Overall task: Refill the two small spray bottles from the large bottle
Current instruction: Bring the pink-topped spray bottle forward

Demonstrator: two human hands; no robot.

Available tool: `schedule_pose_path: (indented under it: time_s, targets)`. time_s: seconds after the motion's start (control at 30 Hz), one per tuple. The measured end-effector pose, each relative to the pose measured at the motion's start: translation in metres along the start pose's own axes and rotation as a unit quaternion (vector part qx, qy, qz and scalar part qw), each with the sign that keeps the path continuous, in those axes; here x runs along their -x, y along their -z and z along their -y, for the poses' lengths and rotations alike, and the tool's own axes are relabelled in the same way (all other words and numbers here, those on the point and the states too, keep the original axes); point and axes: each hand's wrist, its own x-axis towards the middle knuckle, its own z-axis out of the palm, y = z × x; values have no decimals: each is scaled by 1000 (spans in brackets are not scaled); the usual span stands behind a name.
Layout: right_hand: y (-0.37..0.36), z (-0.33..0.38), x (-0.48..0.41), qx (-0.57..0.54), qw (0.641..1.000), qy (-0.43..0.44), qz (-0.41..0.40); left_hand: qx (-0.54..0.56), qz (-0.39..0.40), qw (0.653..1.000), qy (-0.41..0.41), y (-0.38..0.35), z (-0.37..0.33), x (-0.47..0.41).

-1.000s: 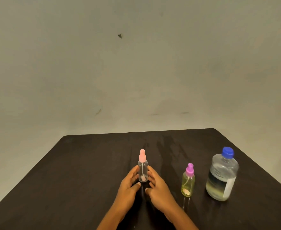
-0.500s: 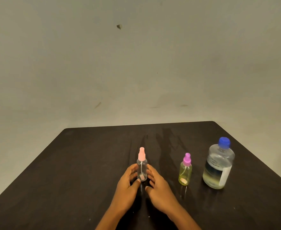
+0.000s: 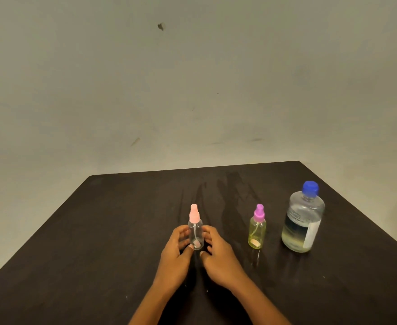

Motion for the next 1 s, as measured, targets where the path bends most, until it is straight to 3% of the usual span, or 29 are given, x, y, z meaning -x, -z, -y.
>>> schedule_pose_path:
  time_s: [0.27,0.37,0.5,0.63,0.73,0.83,0.9,1.0]
  targets:
    - [4,6,4,11,999,-47,-10,-30,-7,999,11,-1,-1,1]
    - [10,16,8,16,998,-43,-52,-30,-62,998,8,-2,-3,1]
    - [29,43,21,-35,984,59,-164,-7,-211,976,-62,-7,-21,3]
    - [67,74,31,-85,928,204,-300,5,-246,956,-157,-25,-47,4]
    - [100,84,31,-67,870,262,-412,5,-228,948,-224,-48,-65,5]
    - [132,77,31,4,822,262,-506,-34,-179,936,-301,-76,-79,7]
    - [150,65,29,48,811,216,-542,-46,-119,935,-332,-96,-82,7]
    - [171,46,25,69,836,137,-528,-68,-20,941,-330,-123,-80,9]
